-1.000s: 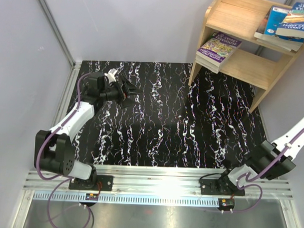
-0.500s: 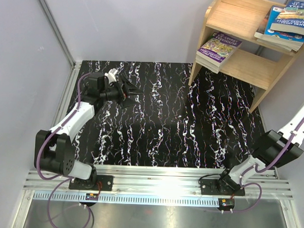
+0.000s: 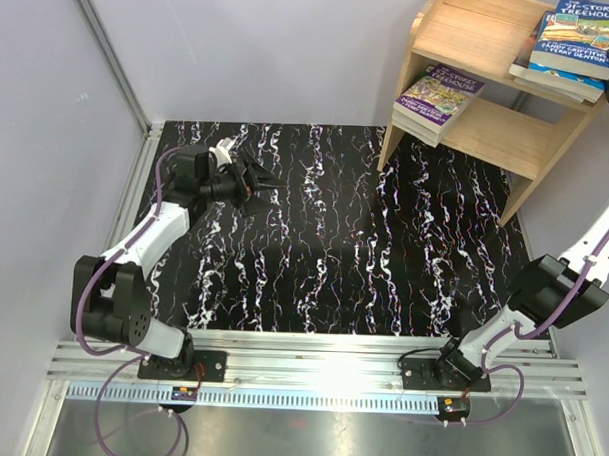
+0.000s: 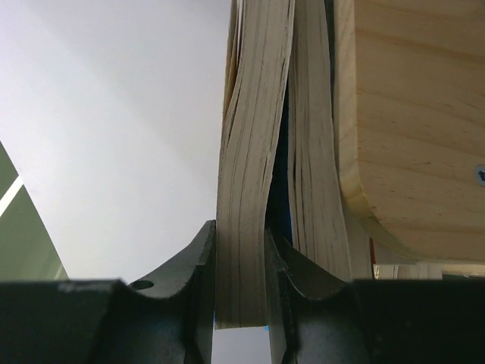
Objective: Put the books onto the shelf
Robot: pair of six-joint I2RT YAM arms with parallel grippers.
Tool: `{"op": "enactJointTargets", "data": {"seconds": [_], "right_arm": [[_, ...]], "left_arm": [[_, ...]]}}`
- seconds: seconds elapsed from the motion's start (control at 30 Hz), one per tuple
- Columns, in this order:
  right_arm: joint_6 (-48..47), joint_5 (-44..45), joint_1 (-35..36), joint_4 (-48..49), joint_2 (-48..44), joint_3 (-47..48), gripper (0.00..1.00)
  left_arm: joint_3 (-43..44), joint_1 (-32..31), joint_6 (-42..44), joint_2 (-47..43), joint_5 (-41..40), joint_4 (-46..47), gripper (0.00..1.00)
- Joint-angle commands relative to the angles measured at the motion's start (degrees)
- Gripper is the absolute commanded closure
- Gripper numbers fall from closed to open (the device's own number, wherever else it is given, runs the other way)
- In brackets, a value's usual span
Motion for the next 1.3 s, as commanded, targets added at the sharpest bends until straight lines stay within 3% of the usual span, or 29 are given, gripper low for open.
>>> {"op": "enactJointTargets", "data": {"seconds": [0.0, 0.07, 0.1, 0.13, 0.27, 0.43, 0.5, 0.73, 1.07, 1.17, 1.2, 1.27], "right_arm": [[-1.7, -2.6, -0.1, -2.0, -0.7, -1.7, 0.94], [-2.4, -2.0, -0.1, -3.6, -0.5, -1.2, 0.84], [-2.5, -1.7, -0.2, -3.9, -0.5, -1.0, 0.73], [-2.7, -1.3, -0.2, -4.3, -0.5, -0.2, 0.49], [-3.8, 0.2, -0.4, -6.8, 0.2, 2.1, 0.23], [-4.3, 1.5, -1.6, -7.8, -0.1, 4.2, 0.10], [-4.9, 2.2, -2.2, -9.1, -0.3, 5.8, 0.00], [-10.8, 8.3, -3.4, -22.2, 1.8, 19.4, 0.00], [-19.7, 18.4, -3.3, -22.8, -11.5, 12.4, 0.00], [-20.8, 18.5, -3.2, -14.0, -19.8, 3.5, 0.00], [-20.6, 17.0, -2.6, -8.8, -22.5, -5.2, 0.00], [-21.0, 12.4, 0.2, 5.3, -28.1, -11.9, 0.00]], "left_arm": [[0.8, 0.3, 0.0, 0.4, 1.6, 2.8, 0.01], [0.9, 0.2, 0.1, 0.3, 1.7, 2.7, 0.01], [0.9, 0.2, 0.2, 0.3, 1.7, 2.5, 0.01], [0.9, 0.2, 0.2, 0.3, 1.6, 2.2, 0.01], [0.8, 0.2, 0.8, -0.2, 1.6, 1.7, 0.01], [0.8, 0.6, 0.9, -0.3, 1.5, 1.3, 0.01], [0.9, 0.6, 0.9, -0.3, 1.3, 1.3, 0.01], [1.5, 0.5, 0.9, -0.1, 1.1, 0.9, 0.01], [5.8, 0.8, 5.5, -0.3, -0.4, -7.4, 0.01], [6.5, 1.4, 6.3, -0.7, -1.8, -9.7, 0.01], [6.6, 1.3, 6.7, -0.8, -2.5, -10.2, 0.01], [7.5, 1.0, 8.0, -0.8, -4.0, -12.5, 0.01]]}}
